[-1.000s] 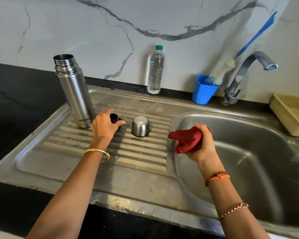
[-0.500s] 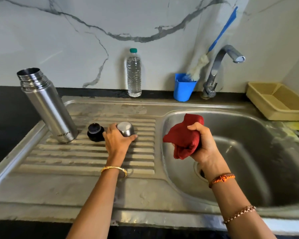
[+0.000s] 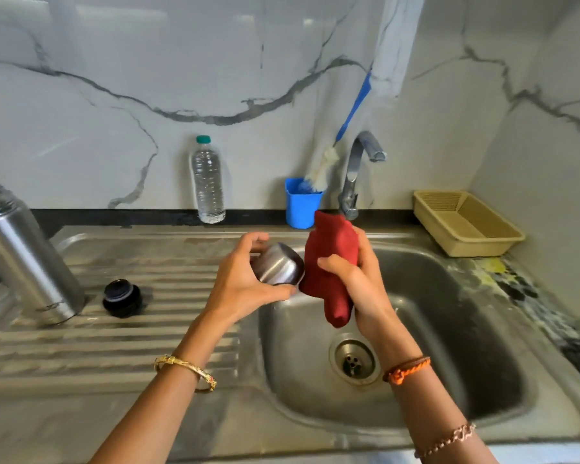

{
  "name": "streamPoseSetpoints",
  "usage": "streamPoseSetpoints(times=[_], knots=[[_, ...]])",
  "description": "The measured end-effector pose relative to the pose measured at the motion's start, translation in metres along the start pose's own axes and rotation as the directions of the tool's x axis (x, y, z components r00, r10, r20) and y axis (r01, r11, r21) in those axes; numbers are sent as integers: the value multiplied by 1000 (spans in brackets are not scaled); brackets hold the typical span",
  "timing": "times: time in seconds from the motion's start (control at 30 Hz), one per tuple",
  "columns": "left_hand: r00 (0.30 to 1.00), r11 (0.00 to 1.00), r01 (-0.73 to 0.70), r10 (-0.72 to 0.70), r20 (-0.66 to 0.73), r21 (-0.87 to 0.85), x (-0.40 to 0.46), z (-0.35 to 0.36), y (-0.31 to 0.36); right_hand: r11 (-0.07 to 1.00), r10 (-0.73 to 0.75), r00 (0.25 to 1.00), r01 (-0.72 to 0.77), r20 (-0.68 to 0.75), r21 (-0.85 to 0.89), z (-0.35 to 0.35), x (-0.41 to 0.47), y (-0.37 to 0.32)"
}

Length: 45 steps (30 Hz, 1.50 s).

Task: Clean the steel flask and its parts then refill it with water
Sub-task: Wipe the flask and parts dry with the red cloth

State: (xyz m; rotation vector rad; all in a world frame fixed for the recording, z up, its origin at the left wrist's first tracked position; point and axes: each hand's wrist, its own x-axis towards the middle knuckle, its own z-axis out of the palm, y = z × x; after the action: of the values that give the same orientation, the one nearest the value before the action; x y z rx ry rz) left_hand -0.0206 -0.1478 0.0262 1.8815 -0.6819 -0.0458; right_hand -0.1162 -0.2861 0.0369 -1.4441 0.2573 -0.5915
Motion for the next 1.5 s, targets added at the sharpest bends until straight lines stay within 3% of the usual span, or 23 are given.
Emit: streamPoseSetpoints(times=[0.07, 0.17, 0.3, 0.37, 0.43, 0.5, 0.53, 0.6, 0.7, 0.77, 0.87, 0.97, 1.07, 1.13, 1.2, 1.3, 1.4, 1.47, 1.5], knots=[[999, 969, 43, -42, 10, -242, 0, 16, 22, 993, -112, 992, 113, 55, -21, -10, -6, -1], [983, 749, 156, -179, 31, -644, -2, 48, 48, 978, -204, 979, 205, 29, -35, -25, -13, 11], [930, 565, 350, -302, 207, -747, -3, 79, 68, 910, -313, 950, 299, -3, -288, -54, -10, 16], [913, 572, 390, -340, 224, -722, 1, 88, 72, 779, -367, 926, 358, 88, -515, -75, -8, 8], [918, 648, 376, -359, 171, -663, 2, 95, 73, 538, -402, 894, 405, 197, -739, -85, -9, 7], [947, 715, 294, -307, 94, -634, 0, 101, 73, 366, -420, 868, 428, 264, -826, -88, -11, 9], [961, 737, 247, -272, 59, -630, -1, 104, 75, 366, -410, 873, 423, 264, -829, -89, -9, 8], [979, 769, 162, -206, 1, -619, -2, 109, 76, 474, -358, 901, 402, 246, -783, -93, 3, 1], [975, 810, 71, -179, -131, -582, 3, 115, 70, 751, -191, 960, 276, 203, -600, -104, 21, -9], [954, 824, 72, -221, -202, -561, 7, 120, 63, 863, -130, 971, 210, 201, -458, -102, 23, -5], [938, 836, 157, -293, -187, -526, 9, 129, 55, 924, -156, 972, 207, 176, -322, -87, 18, 4], [924, 810, 210, -348, -160, -547, 10, 125, 59, 998, -23, 981, 33, 191, -48, -84, 25, 0], [934, 755, 345, -336, 124, -557, 11, 110, 62, 998, -19, 986, 29, 165, -57, -87, 30, 6], [935, 829, 338, -242, 259, -446, 8, 103, 63, 986, -58, 992, 75, 115, -148, -83, 30, 14], [936, 873, 316, -225, 269, -371, 6, 102, 61, 951, -136, 989, 148, 63, -270, -78, 27, 22], [957, 872, 272, -202, 206, -408, 5, 102, 57, 851, -280, 959, 273, 53, -449, -74, 17, 23], [980, 862, 175, -105, 170, -476, 2, 104, 50, 647, -371, 920, 354, 127, -676, -78, 14, 24], [986, 877, 113, -40, 163, -467, 1, 102, 45, 529, -366, 905, 395, 218, -751, -86, 17, 17], [985, 901, 80, -6, 173, -427, 2, 100, 43, 540, -303, 917, 390, 259, -746, -91, 21, 10]])
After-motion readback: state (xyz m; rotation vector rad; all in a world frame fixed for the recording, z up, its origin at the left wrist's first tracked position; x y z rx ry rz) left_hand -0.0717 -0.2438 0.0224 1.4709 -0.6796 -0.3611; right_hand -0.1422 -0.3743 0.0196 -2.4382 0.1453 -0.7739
